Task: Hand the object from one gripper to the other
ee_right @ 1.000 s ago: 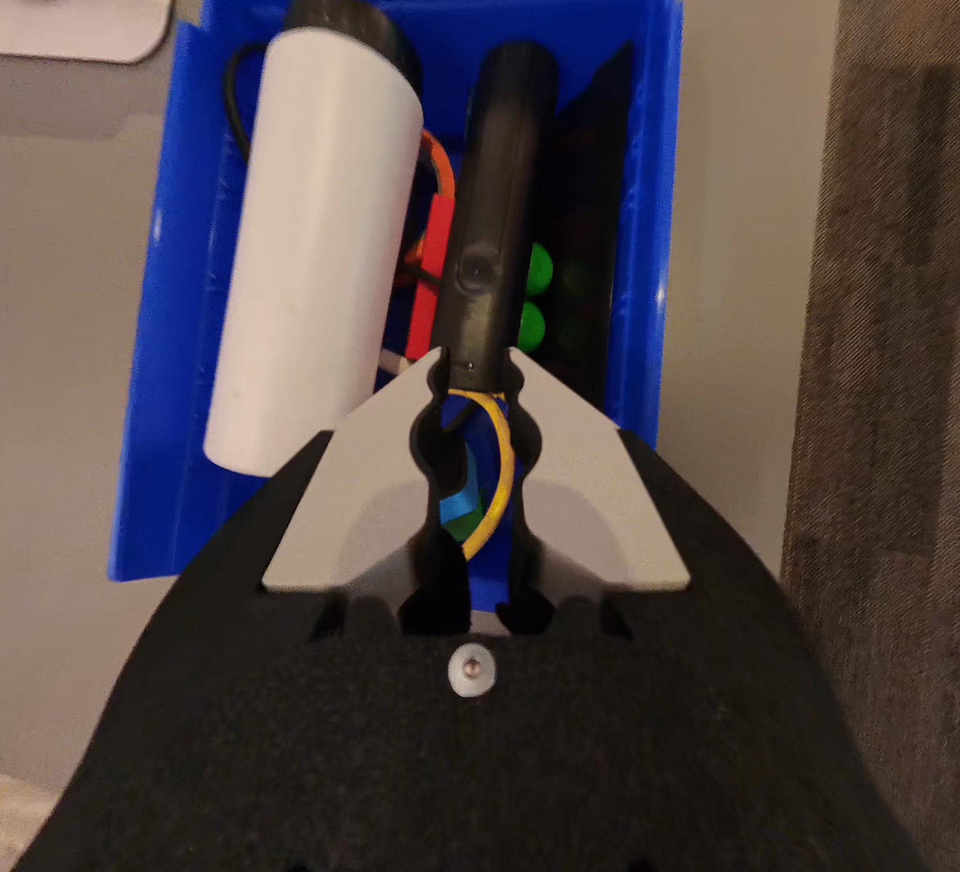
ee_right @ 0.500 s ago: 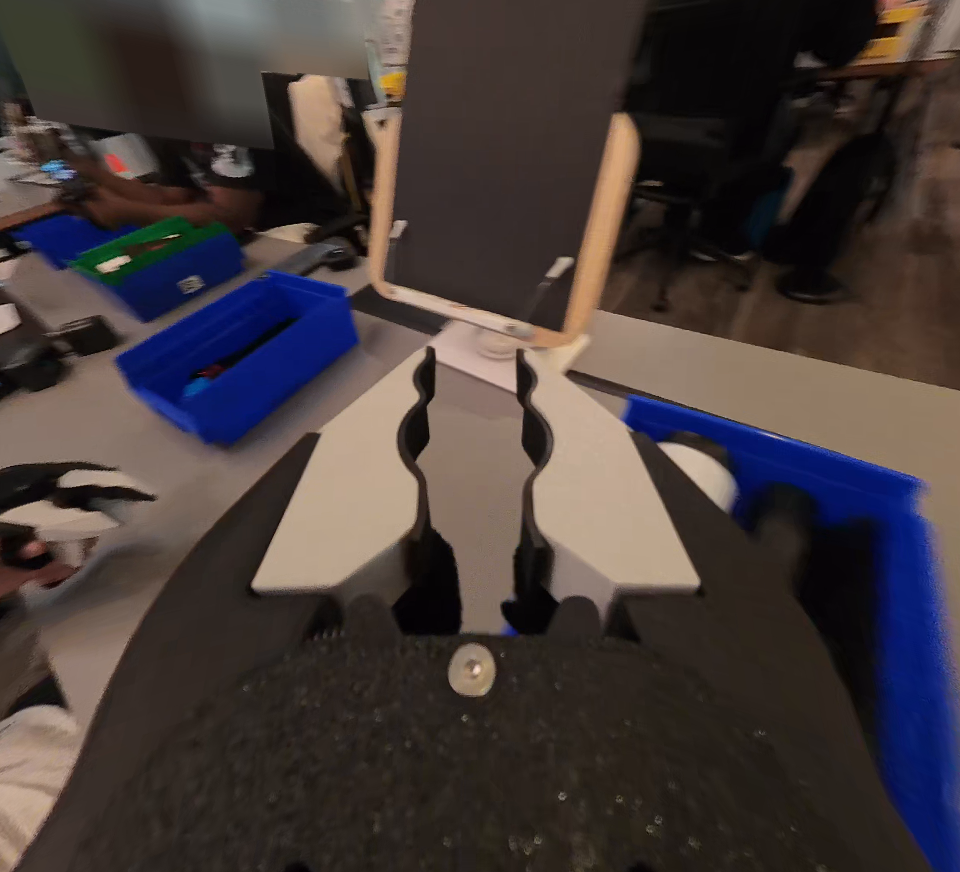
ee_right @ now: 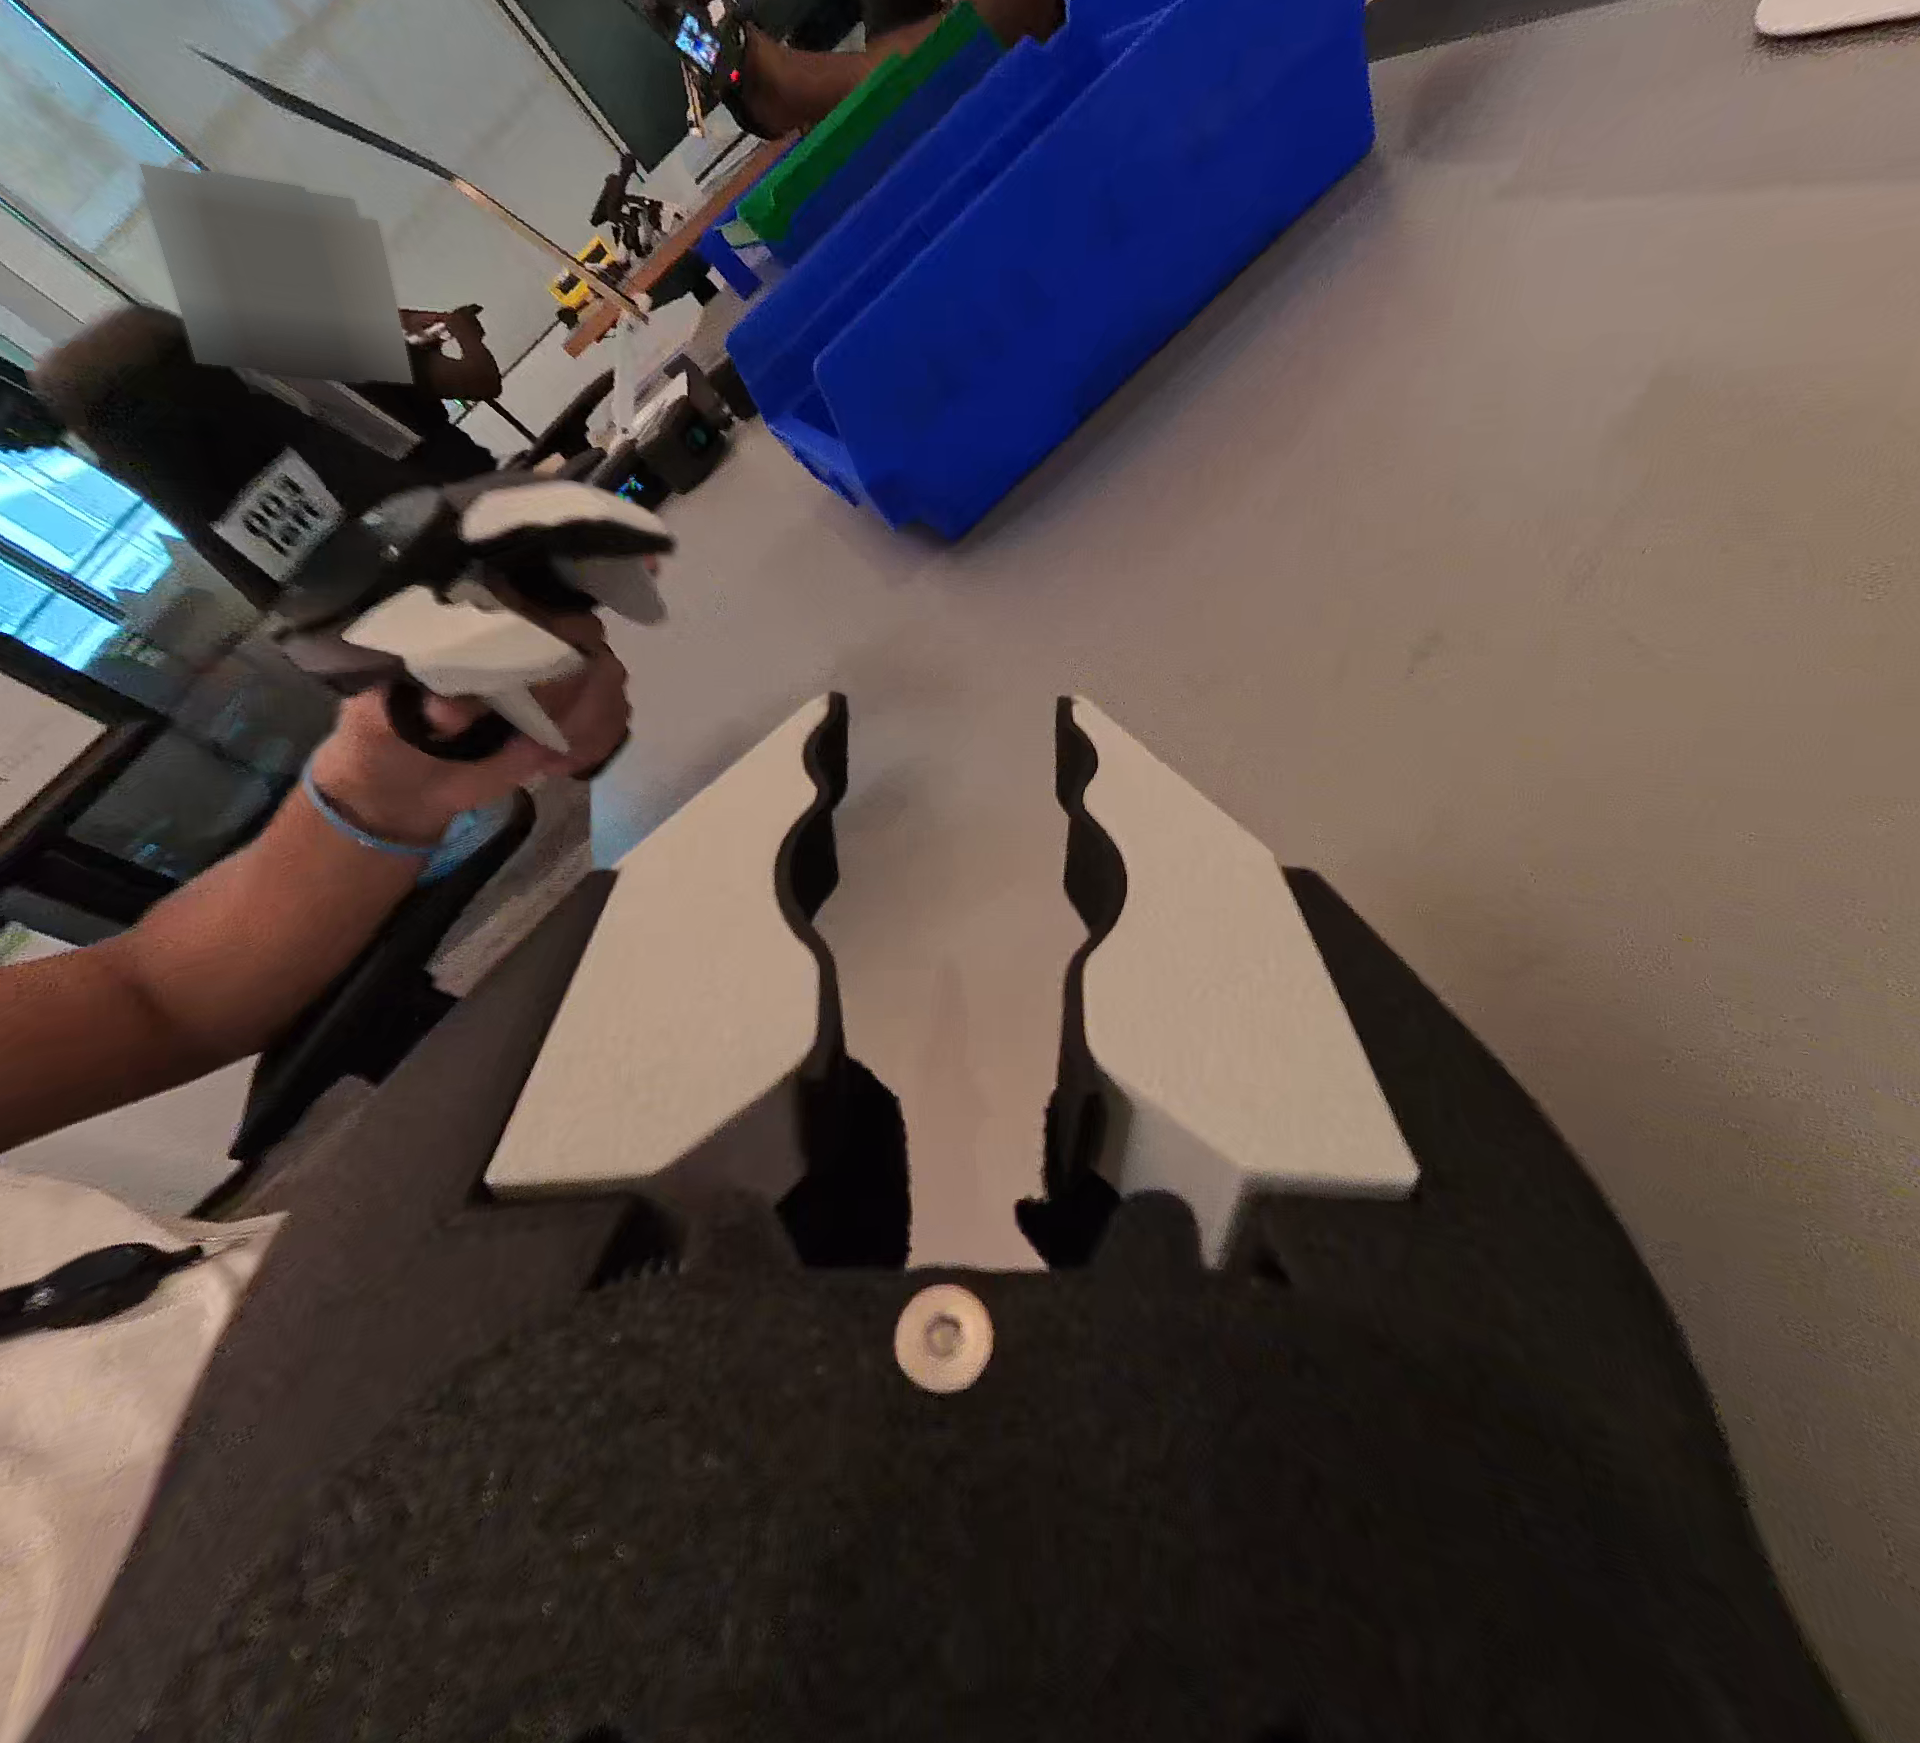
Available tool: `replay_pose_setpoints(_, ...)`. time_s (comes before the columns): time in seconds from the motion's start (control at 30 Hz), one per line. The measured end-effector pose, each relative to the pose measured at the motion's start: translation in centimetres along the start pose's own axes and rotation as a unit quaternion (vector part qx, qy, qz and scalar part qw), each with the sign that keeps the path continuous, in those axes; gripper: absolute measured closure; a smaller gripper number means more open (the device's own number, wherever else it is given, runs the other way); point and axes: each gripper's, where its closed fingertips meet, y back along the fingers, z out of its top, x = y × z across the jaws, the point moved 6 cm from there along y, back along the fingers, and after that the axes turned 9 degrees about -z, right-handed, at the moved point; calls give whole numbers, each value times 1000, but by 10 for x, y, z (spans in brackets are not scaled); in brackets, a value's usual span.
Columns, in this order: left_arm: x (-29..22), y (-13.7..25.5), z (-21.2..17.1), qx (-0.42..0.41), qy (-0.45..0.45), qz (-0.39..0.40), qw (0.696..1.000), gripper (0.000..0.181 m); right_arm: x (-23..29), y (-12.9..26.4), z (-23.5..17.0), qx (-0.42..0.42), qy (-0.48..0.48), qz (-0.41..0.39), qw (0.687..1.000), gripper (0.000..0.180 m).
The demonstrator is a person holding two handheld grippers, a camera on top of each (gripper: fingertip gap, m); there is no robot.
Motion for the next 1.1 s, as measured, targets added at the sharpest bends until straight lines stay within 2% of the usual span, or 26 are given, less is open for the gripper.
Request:
replay_pose_setpoints(0.07,13,18,15,7,-23,27,999,138,0,0,0,0,14,-8,1000,140)
replay_pose_setpoints(0.17,55,51,37,30,-66,131,989,140,-4,1,-1,1,26,-24,999,140)
replay_pose_setpoints(0.2,69,59,42,47,-66,144,986,140,-6,1,-1,3,24,-25,999,140)
replay_pose_setpoints(0.23,81,63,43,75,-52,138,986,140,-7,1,-2,5,20,-24,1000,140)
replay_pose_setpoints(0.3,105,62,37,170,-16,105,980,126,-10,1,-3,9,7,-22,1000,140)
replay_pose_setpoints(0.4,151,49,24,290,14,144,946,127,-11,1,-3,12,2,-21,1000,140)
replay_pose_setpoints(0.5,186,33,4,398,40,147,905,127,-13,1,-4,17,13,-32,999,140)
replay_pose_setpoints(0.63,216,19,-16,475,73,113,870,130,-15,1,-6,22,7,-32,999,140)
replay_pose_setpoints(0.83,222,4,-30,528,-13,-28,849,131,-16,0,-7,29,-6,-22,999,140)
replay_pose_setpoints(1.03,235,-10,-42,568,-8,-55,821,130,-15,-1,-10,37,-3,-20,999,140)
replay_pose_setpoints(1.1,235,-11,-42,572,-27,-60,818,138,-16,-1,-10,38,-4,-20,999,140)
